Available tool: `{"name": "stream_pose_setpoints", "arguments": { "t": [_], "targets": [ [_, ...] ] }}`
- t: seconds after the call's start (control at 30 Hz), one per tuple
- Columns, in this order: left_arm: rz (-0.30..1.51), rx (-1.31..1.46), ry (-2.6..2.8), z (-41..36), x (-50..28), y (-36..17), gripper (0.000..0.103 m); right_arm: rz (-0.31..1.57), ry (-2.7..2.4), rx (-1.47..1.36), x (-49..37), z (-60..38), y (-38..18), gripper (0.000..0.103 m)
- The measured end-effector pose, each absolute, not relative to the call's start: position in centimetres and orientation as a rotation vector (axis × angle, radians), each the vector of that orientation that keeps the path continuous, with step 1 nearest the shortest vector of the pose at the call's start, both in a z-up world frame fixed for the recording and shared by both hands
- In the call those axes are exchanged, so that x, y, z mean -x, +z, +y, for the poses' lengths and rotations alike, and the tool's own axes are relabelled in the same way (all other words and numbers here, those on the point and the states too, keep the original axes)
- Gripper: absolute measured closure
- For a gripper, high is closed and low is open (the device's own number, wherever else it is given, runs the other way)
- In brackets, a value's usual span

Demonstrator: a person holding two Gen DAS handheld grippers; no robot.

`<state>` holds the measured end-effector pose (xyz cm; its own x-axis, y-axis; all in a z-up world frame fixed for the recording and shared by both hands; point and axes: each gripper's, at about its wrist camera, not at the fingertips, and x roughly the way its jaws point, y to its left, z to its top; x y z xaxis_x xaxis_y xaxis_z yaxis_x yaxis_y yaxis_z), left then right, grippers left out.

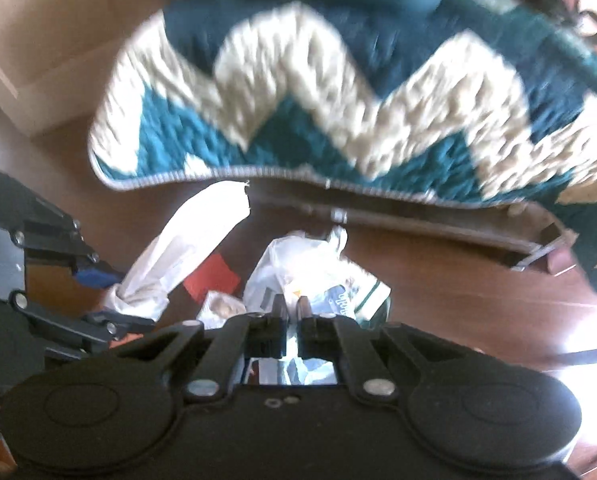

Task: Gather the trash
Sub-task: 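Carry the tissue and plastic bag with both tools over the teal bin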

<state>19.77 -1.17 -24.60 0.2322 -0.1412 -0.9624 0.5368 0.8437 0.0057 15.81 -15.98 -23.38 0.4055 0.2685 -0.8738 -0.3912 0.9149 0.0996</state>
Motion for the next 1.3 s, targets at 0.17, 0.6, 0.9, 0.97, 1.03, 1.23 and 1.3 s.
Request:
{"name": "stream_pose_setpoints", "arguments": {
  "t": [0.17,0.6,0.9,0.97,1.03,1.23,1.3],
  "targets": [
    [1.127,-0.303,-0.401,-1.1,-18.5,-19.0,0.077,0.946,0.422,0.107,-14.4,-16.6,-17.5,0.100],
    [0.779,-0.196,-0.251,-1.4,-17.3,-4.6,0.077,0.566,0.400,0.051,-11.6,-18.6,-2.1,0.100],
    [0.602,-0.129,-0.219,-0.4,-19.5,4.5,0.076,0.379,0.413,0.069,-12.4,-18.5,6.1,0.100],
    [0.571,-0.109,-0.215,-0.1,-20.2,6.6,0.076,0.346,0.405,0.076,-13.0,-18.4,7.7,0.100],
    [0.543,-0.096,-0.213,0.1,-21.1,8.4,0.076,0.315,0.401,0.083,-13.8,-18.3,8.8,0.100],
    [0.488,-0.082,-0.200,-0.1,-24.5,12.5,0.076,0.258,0.379,0.062,-16.9,-18.2,12.5,0.100],
    [0.484,-0.070,-0.196,0.1,-25.8,13.6,0.076,0.242,0.371,0.061,-18.1,-18.0,13.1,0.100]
  ]
}}
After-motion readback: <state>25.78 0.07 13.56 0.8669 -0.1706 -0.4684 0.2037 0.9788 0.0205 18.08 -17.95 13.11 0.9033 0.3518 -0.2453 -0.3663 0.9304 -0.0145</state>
